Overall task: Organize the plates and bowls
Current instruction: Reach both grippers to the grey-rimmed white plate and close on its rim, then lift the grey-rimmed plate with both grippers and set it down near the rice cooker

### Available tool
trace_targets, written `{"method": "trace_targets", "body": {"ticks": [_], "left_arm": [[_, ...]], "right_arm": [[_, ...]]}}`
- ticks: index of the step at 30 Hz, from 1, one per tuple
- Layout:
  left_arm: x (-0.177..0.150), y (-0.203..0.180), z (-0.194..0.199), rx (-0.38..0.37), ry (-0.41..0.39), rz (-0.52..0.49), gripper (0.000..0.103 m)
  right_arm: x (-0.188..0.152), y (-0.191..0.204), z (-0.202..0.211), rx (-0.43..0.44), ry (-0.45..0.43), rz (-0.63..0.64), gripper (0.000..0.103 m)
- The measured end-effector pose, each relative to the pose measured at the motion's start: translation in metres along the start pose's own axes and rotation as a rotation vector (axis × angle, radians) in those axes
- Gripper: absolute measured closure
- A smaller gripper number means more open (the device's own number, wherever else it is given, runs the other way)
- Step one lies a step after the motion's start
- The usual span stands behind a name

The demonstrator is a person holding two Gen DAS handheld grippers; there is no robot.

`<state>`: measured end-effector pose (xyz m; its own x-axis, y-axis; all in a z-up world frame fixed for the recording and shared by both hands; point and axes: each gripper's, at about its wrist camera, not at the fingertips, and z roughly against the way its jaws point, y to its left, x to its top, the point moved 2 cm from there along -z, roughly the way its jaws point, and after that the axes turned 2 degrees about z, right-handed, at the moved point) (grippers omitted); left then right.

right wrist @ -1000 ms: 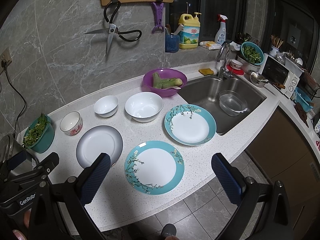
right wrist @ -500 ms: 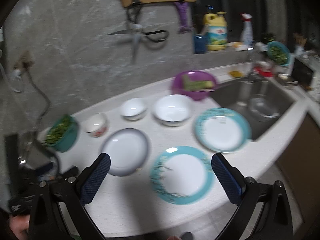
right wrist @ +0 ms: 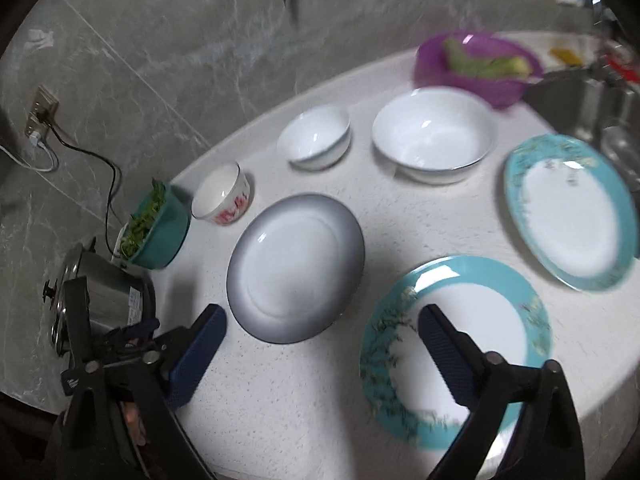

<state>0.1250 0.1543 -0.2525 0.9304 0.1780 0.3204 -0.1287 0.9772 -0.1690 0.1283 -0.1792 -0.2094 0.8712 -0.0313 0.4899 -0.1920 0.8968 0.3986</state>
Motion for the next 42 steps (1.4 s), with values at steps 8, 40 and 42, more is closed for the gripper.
{"method": "trace_targets", "body": {"ticks": [8,40,42], "left_arm": [[0.034,-0.013,-0.044,0.019,0.012,0.045,0.003],[0.075,-0.039,-0.106,-0.074,0.147,0.042,0.072],[0.077,-0.041,-0.107,-0.075,0.155,0.029,0.072]], "right_arm": [[0.043,-0.021,-0.084,0.129,0.154,0.025,0.025],[0.053,-0.036,-0.154,0.073,0.369,0.163,0.071],[0.056,-0.045,-0.156,0.082,0.379,0.126,0.081]]}}
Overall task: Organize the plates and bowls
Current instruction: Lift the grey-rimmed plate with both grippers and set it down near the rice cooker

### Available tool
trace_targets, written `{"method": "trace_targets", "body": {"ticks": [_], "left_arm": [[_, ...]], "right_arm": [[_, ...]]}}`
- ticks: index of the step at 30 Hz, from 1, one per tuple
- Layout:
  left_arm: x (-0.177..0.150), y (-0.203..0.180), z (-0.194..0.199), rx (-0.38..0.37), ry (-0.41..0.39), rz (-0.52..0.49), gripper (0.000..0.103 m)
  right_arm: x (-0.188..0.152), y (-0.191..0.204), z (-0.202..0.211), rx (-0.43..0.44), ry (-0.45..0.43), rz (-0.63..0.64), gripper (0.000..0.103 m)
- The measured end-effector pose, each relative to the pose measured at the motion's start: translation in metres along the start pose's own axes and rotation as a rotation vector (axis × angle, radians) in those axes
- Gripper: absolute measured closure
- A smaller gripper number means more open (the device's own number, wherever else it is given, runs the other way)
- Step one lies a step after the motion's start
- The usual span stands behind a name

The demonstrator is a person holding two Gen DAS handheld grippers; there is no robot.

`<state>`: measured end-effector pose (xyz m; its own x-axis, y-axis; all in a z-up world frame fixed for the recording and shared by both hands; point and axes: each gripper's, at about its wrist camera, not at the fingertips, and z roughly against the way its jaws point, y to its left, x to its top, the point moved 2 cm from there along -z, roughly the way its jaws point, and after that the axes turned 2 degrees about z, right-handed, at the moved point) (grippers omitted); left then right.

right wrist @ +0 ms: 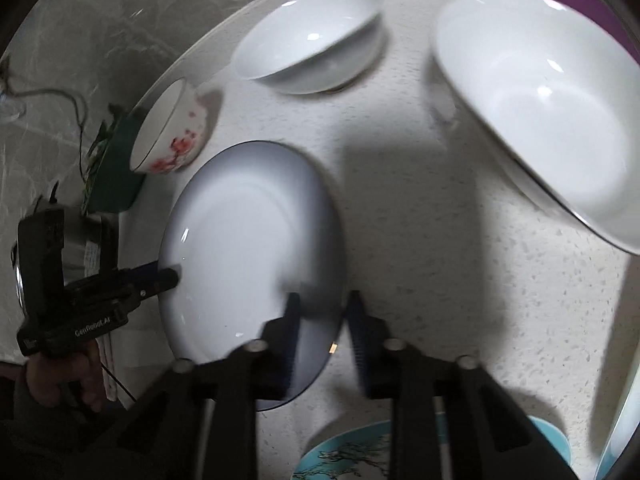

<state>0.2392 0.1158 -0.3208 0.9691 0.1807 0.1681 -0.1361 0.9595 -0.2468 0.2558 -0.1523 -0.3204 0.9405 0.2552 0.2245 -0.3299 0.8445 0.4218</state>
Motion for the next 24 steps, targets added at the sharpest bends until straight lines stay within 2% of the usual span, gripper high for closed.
{"method": "trace_targets", "body": {"ticks": [4,10,24], "left_arm": [[0.004,0.004,-0.001,-0.021,0.015,0.007,0.073],[0.012,0.017,-0.002,-0.092,0.033,0.057,0.079],[-0.001,0.019,0.010,-0.060,0.011,0.049,0.080]], "right_arm": [[0.002,-0.002,0.000,0.011,0.017,-0.009,0.082],[0.002,-0.003,0.000,0.026,0.026,-0.010,0.083],[-0.006,0.010,0.002,-0.027,0.011,0.023,0.083]]}}
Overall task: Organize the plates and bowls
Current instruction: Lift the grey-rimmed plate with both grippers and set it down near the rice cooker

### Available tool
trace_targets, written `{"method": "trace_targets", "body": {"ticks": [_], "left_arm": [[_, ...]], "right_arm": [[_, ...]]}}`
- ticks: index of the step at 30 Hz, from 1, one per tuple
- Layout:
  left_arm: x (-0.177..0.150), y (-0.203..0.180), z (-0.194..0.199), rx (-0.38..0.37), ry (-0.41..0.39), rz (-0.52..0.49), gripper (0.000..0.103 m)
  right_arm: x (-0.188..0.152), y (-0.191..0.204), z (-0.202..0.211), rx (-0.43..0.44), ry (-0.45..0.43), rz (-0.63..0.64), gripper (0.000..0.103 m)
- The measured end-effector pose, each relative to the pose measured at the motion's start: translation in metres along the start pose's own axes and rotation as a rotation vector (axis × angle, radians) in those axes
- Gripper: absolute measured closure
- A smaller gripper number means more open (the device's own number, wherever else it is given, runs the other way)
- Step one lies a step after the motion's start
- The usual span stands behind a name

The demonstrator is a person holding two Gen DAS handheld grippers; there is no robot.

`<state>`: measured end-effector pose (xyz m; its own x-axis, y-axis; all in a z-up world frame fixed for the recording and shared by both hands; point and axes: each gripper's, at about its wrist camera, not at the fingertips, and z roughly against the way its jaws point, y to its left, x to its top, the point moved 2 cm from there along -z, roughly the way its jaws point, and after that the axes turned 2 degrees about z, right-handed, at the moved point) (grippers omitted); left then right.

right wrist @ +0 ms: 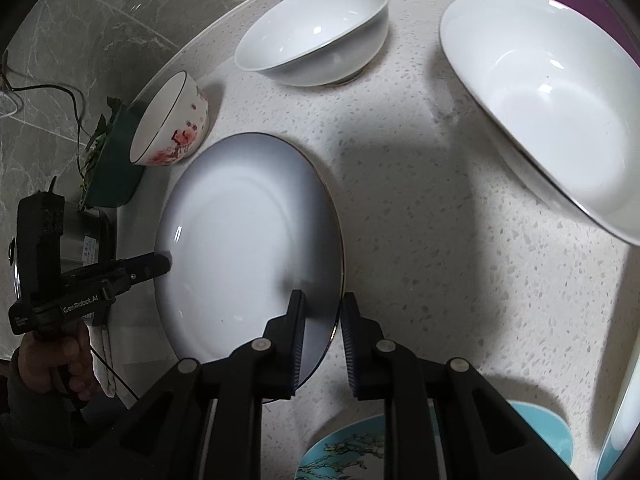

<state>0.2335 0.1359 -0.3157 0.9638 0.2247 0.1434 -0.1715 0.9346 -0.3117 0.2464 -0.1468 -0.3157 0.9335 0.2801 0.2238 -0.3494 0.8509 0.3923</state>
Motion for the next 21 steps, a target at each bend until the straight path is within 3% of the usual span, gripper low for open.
{"method": "trace_targets", "body": {"ticks": [11,21], "left_arm": [[-0.025,0.012,0.036,0.006,-0.029,0.020,0.080],[-0.088,0.045,0.060,0.014,-0.011,0.038,0.080]], "right_arm": [[-0.013,0.039,0.009,-0.011,-0.012,0.029,0.083],[-0.053,0.082,0.000,-0.013,0.024,0.047,0.083]]}}
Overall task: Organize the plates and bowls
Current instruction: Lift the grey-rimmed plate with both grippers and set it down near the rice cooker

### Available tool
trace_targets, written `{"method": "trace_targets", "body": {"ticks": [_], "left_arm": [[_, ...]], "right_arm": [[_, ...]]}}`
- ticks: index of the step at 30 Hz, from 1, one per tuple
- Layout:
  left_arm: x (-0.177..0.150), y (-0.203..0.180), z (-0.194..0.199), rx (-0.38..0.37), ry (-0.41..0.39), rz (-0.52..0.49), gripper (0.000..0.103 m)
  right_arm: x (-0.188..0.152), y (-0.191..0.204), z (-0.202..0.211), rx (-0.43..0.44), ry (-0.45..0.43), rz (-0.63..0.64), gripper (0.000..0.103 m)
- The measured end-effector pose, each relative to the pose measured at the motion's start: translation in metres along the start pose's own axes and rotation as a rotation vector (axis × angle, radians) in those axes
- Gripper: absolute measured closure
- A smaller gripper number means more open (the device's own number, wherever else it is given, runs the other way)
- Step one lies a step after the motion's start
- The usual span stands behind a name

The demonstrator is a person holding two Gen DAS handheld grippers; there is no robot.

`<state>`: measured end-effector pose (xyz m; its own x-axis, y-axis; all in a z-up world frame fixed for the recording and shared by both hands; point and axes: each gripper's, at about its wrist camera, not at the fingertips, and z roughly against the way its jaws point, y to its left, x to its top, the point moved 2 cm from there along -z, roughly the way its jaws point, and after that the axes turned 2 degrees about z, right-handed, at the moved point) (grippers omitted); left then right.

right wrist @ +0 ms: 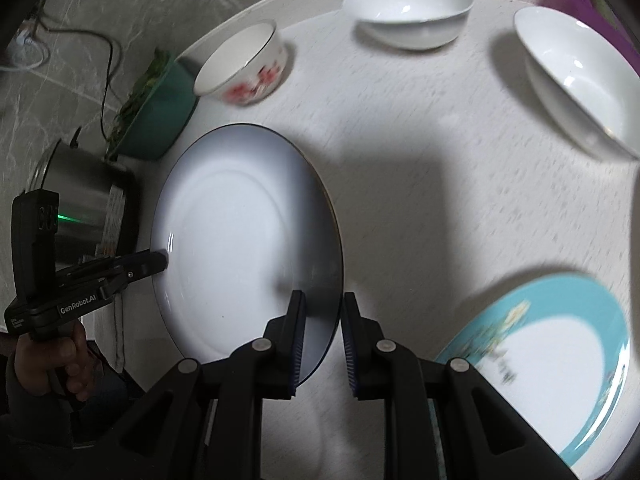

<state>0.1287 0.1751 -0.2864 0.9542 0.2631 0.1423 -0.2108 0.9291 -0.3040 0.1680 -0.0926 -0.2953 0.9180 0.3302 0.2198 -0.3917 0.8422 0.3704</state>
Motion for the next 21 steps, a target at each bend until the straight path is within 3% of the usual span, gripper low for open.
{"method": "trace_targets", "body": {"ticks": [8,21], "left_arm": [[-0.043,0.021,0.000,-0.004,0.021,0.012,0.080],[-0.055,0.020,-0.024,0.039,0.027,-0.042,0.075]], "right_arm": [[-0.031,0.022,-0.011,-0.016,0.027,-0.002,0.083],[-0.042,0.026,-0.026,-0.129,0.024,0.039,0.080]]}}
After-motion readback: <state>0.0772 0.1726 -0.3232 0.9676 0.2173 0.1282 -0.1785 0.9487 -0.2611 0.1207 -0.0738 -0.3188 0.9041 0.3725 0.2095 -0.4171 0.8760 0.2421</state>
